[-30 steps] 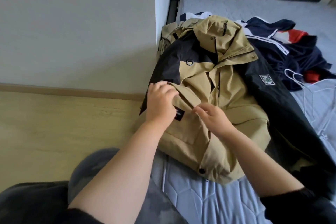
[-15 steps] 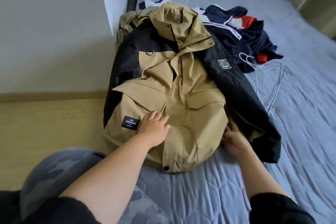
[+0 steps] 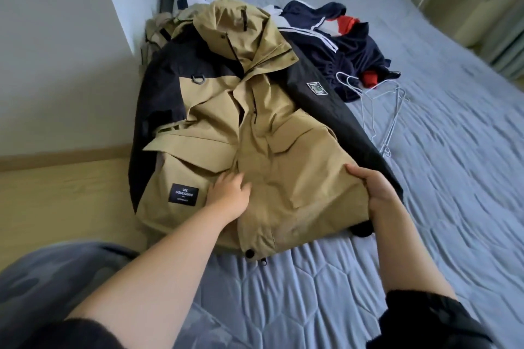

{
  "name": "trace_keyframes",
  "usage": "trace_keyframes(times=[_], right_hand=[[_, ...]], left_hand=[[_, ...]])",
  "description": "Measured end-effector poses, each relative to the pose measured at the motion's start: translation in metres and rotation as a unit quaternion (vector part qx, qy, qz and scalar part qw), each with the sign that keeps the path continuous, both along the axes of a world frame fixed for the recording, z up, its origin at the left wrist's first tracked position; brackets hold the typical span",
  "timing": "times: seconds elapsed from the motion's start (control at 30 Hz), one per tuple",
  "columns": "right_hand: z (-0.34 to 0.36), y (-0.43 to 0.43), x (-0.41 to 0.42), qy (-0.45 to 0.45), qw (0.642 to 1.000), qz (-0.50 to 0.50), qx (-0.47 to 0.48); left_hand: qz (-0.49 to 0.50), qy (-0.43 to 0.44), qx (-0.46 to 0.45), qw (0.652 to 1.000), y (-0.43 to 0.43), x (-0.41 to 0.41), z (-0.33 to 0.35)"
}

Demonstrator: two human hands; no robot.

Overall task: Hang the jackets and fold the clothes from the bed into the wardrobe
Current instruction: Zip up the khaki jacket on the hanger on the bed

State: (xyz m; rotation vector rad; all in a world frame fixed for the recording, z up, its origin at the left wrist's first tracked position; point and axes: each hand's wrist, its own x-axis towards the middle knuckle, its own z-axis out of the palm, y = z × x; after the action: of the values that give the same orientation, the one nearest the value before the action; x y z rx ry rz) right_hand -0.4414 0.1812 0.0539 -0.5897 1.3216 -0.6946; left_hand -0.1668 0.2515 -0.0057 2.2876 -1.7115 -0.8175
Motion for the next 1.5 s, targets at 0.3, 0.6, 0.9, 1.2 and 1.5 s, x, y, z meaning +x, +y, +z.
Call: trace_keyframes(times=[0.3,0.6,0.9,1.2,1.5], right_hand=[[-0.026,0.001,0.004,0.132,0.989,0.064,0.022],[-0.054,0.011,0.021,0.649,0.699,0.235,-0.188],[-0.038,-0.011,0.001,0.713,0.654,0.182,-0.176],[-0.059,0.024,0.163,0.521,0.649,0.351,-0.429],[-0.073,0.014,0.232,0.45,0.688,0.431,-0.371]], left_hand=[[-0.105,-0.122,0.049,0.986,0.014,0.011,-0.019],[-0.086,-0.207,0.104,0.969,0.024,0.056,-0.016],[-0.14,-0.148,0.037,0.978,0.024,0.032,-0.025],[0.074,-0.133,-0.258,0.954,0.036,0.074,0.0],[0.223,0.226,0.049,0.947,0.051,0.137,-0.008]])
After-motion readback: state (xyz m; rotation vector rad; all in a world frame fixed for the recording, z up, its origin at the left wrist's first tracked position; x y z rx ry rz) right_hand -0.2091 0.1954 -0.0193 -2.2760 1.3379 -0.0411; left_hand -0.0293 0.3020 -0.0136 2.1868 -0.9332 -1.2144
